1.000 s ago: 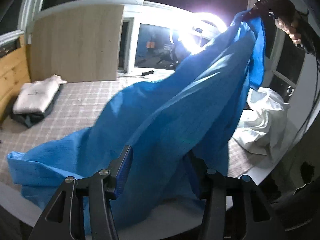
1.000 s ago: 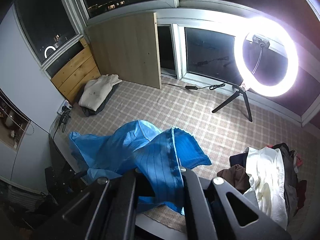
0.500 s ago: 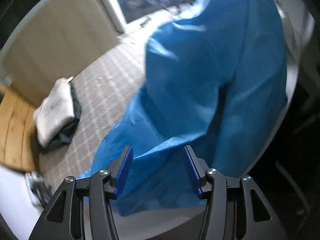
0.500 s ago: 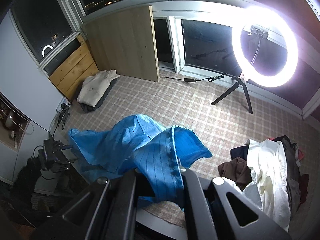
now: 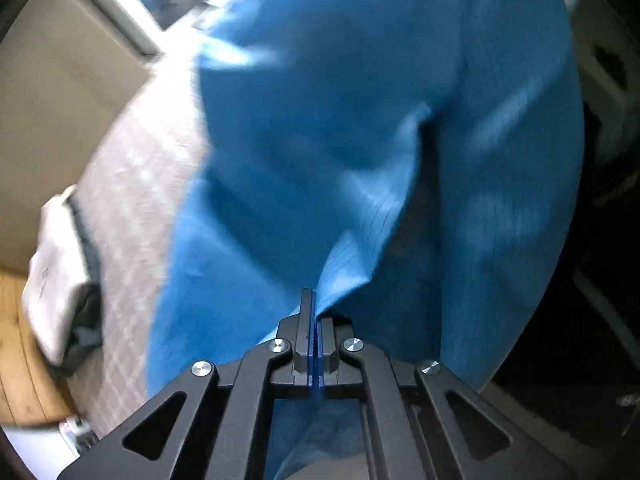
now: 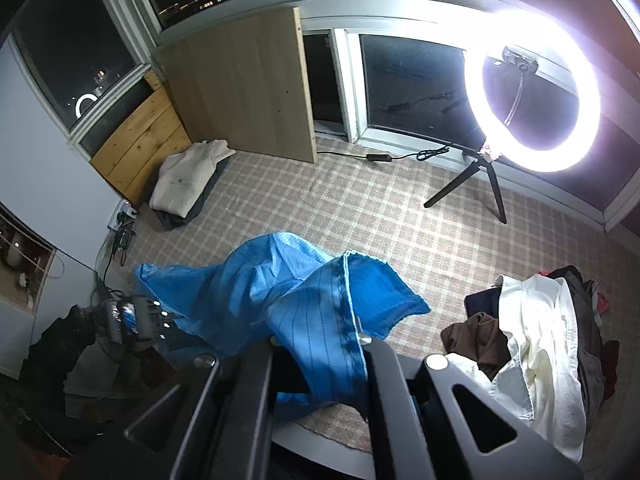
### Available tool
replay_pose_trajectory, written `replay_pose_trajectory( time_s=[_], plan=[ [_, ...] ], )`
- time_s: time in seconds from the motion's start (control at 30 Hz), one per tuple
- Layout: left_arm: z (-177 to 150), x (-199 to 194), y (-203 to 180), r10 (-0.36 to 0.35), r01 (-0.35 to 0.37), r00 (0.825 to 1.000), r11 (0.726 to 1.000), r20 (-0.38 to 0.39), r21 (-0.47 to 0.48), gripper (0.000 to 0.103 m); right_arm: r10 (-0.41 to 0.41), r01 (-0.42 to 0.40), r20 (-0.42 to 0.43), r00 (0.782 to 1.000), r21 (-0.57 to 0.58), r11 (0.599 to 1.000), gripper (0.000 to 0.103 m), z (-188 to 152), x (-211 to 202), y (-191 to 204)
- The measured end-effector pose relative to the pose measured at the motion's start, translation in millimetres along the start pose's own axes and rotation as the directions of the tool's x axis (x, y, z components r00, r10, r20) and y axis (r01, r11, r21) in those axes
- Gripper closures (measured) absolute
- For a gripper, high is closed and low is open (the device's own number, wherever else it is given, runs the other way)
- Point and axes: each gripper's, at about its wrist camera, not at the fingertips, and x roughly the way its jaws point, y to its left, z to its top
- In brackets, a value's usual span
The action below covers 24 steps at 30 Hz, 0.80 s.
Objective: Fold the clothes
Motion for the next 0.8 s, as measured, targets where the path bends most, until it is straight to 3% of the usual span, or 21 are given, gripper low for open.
replay_pose_trajectory(
  time_s=[0.17, 0.33, 0.57, 0.63, 0.73, 0.8],
  plan=[
    [-18, -84, 21, 0.071, -0.027, 0.978, 0.976, 0.195, -0.217, 0.103, -0.014, 0.014, 0.016, 1.000, 0.022, 1.000, 0.101, 6, -2, -14],
    [-46, -136, -4, 0.099, -0.003, 0.959, 0.941, 0.266, -0.339, 0.103, -0.008, 0.007, 0.028, 1.000, 0.023, 1.000, 0.101, 14, -1, -24],
    [-66, -81, -102, -0.068, 0.145, 0.976, 0.910, 0.206, -0.389, 0.103, 0.033, -0.034, 0.040, 0.999, 0.007, 0.999, 0.101, 22, 2, -34],
    [-64, -58, -129, -0.109, 0.176, 0.976, 0.902, 0.187, -0.394, 0.094, 0.043, -0.043, 0.030, 0.999, -0.009, 0.999, 0.101, 23, 6, -31],
    [-57, -50, -145, -0.051, 0.121, 0.985, 0.890, 0.167, -0.439, 0.087, 0.058, -0.057, 0.012, 0.998, -0.046, 0.997, 0.101, 24, 11, -23],
    [-52, -56, -149, 0.008, 0.087, 0.981, 0.877, 0.196, -0.472, 0.070, 0.064, -0.063, 0.007, 0.998, -0.062, 0.996, 0.101, 26, 11, -19]
  ],
)
